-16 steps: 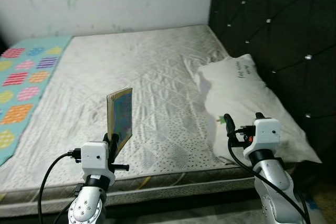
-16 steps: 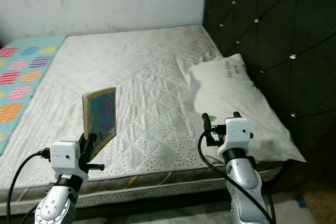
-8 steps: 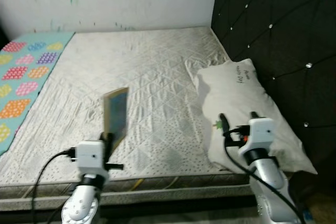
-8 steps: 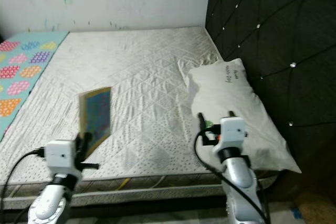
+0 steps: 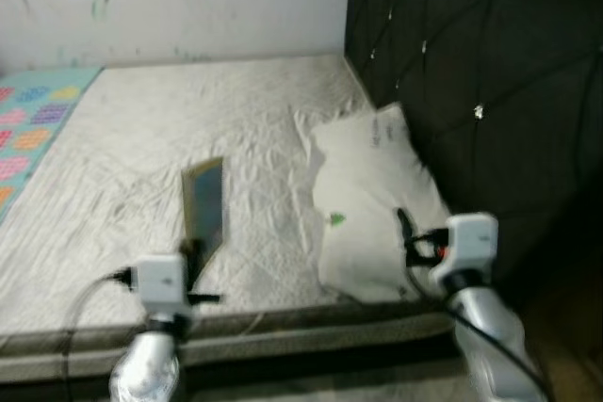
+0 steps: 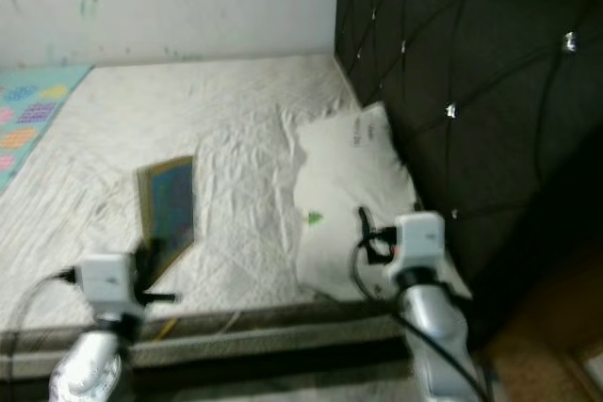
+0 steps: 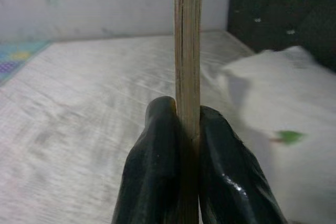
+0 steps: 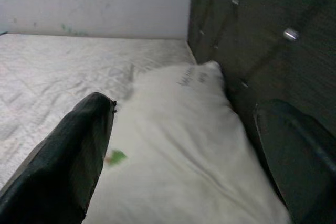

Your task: Clean up the room

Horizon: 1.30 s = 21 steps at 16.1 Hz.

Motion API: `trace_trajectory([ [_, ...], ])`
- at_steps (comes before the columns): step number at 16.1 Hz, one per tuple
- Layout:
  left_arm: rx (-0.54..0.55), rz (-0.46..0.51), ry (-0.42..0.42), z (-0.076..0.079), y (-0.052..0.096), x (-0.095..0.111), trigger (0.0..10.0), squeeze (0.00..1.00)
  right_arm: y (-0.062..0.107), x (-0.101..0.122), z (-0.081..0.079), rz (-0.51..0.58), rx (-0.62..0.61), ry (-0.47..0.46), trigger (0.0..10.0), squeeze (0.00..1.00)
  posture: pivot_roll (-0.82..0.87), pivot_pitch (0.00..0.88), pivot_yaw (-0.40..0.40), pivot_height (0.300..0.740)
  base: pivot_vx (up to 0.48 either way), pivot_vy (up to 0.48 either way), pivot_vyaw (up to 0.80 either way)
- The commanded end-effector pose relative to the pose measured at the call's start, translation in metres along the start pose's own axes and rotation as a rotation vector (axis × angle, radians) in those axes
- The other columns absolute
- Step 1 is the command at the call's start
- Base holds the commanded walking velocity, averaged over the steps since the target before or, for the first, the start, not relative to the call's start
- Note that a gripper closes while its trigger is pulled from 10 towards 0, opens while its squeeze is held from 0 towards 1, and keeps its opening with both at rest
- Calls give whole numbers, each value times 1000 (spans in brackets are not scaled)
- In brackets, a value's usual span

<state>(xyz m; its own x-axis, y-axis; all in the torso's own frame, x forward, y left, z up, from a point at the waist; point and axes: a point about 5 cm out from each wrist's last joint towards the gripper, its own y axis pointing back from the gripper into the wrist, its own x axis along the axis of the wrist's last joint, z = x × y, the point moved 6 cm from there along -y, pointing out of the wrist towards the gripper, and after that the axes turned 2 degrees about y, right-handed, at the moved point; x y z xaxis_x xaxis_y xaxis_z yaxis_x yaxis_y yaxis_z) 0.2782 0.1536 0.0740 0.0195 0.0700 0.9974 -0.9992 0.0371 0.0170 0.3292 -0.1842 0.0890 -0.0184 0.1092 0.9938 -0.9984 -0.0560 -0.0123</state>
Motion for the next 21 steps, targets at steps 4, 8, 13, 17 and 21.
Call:
trace_trajectory([
  [4,-49,76,14,1,-2,20,10000,0,-4,6,-3,21,0,0,10000,0,-104,0,70,740,0,0,-100],
  [8,-62,82,25,4,-3,22,10000,0,-4,7,-3,24,0,-3,10000,0,-105,0,70,740,0,0,-191],
  [13,-67,84,25,4,-4,22,10000,0,-7,9,-4,31,7,3,10000,0,-105,0,68,740,250,0,0],
  [17,-74,85,30,6,-4,21,10000,0,-8,10,-5,36,12,19,10000,0,-106,0,67,740,296,0,0],
  [21,-74,84,28,6,-5,21,10000,0,-9,10,-6,40,18,26,10000,0,-105,0,67,740,293,0,0],
])
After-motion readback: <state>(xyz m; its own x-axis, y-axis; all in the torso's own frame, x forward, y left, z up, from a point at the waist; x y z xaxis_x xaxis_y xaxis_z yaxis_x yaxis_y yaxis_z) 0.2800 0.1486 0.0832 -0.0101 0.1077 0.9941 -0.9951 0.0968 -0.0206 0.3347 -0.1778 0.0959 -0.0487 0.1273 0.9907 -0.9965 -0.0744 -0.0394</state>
